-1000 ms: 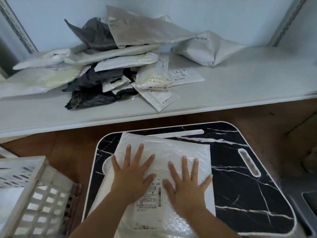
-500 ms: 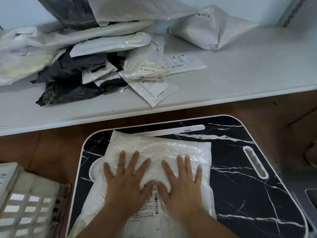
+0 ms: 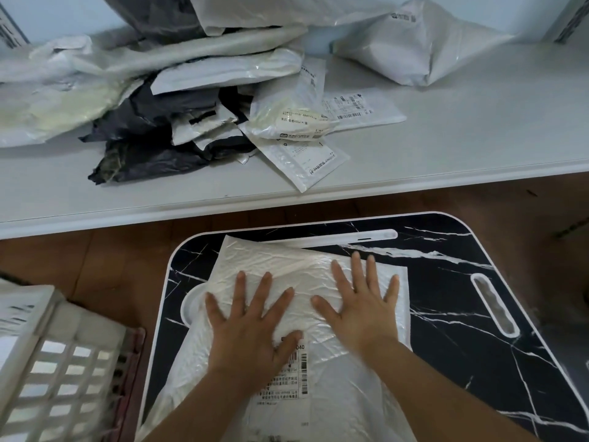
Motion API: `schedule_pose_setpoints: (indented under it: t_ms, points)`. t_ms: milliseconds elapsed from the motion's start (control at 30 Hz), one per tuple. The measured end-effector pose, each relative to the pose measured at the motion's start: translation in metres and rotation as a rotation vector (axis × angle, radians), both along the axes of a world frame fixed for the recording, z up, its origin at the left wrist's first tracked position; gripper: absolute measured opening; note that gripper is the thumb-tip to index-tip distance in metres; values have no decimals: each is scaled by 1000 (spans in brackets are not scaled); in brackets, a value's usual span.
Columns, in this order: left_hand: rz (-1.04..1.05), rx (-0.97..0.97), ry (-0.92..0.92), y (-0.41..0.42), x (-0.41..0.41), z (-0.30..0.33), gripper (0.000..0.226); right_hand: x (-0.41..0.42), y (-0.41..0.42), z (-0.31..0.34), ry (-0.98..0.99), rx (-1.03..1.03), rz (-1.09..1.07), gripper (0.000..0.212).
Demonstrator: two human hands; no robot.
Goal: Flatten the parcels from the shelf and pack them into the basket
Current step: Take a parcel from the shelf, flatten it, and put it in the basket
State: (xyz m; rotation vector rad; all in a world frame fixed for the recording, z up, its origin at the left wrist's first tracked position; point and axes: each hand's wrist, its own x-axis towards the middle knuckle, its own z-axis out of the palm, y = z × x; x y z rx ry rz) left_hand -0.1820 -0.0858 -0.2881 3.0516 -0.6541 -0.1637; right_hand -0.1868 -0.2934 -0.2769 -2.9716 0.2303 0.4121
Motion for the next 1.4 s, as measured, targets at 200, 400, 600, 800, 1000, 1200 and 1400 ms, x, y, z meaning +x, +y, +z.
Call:
schedule_pose_setpoints:
  t_ms: [200,400,600,800,1000,1200,1400]
  points:
    - [-6,1,19,1,0,-3,67,-67,-13,7,9,-35,252,107]
    - [-62,-17,18,12,-1,2,71,-96,-38,10,156,-92,280,124]
    - [112,26,86,38,-14,8,78,-98,-34,23,197,55,194,124]
    - [646,-361,74,39,-29,49,94,-101,1,42,-27,279,-367,129]
    - [956,-698,404,65,-19,87,50,-90,1,65,-29,648,-796,106]
    - [769,-844,461,92,-21,154,14,-85,11,100,-33,851,-777,34]
    - [693,-724,223,176,-28,231,38,-72,100,159,-52,987,-455,30]
